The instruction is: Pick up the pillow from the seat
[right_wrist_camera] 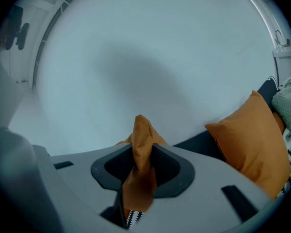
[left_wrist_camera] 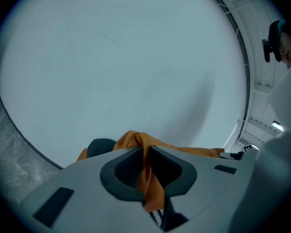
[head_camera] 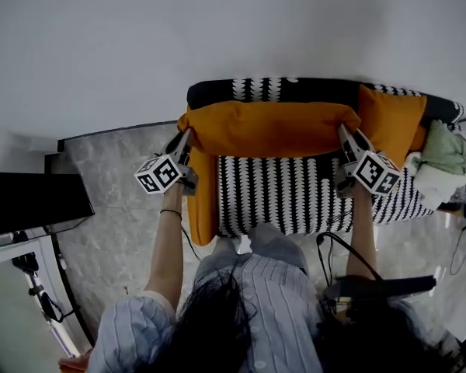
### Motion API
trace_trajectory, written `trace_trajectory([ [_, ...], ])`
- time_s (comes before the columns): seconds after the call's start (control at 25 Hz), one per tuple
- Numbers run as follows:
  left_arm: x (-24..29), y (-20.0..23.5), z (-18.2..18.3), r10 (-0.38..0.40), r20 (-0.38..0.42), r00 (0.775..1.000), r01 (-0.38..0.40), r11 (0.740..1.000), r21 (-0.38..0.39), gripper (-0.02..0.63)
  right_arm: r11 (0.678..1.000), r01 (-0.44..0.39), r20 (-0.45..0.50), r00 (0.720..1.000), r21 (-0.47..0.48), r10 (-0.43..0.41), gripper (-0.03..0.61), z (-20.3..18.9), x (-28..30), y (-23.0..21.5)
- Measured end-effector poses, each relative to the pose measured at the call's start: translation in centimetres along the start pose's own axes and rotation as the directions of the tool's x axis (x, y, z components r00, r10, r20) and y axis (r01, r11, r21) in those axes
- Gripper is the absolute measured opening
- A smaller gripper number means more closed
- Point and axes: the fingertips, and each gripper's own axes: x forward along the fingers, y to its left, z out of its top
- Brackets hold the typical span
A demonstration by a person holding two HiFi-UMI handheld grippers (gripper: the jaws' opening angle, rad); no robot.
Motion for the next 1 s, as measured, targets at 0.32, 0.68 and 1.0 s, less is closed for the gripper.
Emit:
trace_trajectory([
  [0.32,-4.1,-3.8,3.3,-0.075,0.041,0.996,0.070,0.990,0.120,0.054,0.999,0.026,0.074,0.997,-0.040,-0.023,0.114,2.2,-4.8,3.3],
  [0.68,-9.9,-4.9,4.1,-0.141,0.072,0.987,0.129,0.981,0.146,0.049,0.997,0.072,0.119,0.991,-0.024,-0.068,0.112,-0.7,-10.6,6.9],
  [1.0,-16.3,-4.3,3.6,-0.185,0.074,0.980,0.172,0.973,0.151,0.044,0.995,0.101,0.143,0.985,0.004,-0.101,0.110,-5.5,-15.5,10.8],
])
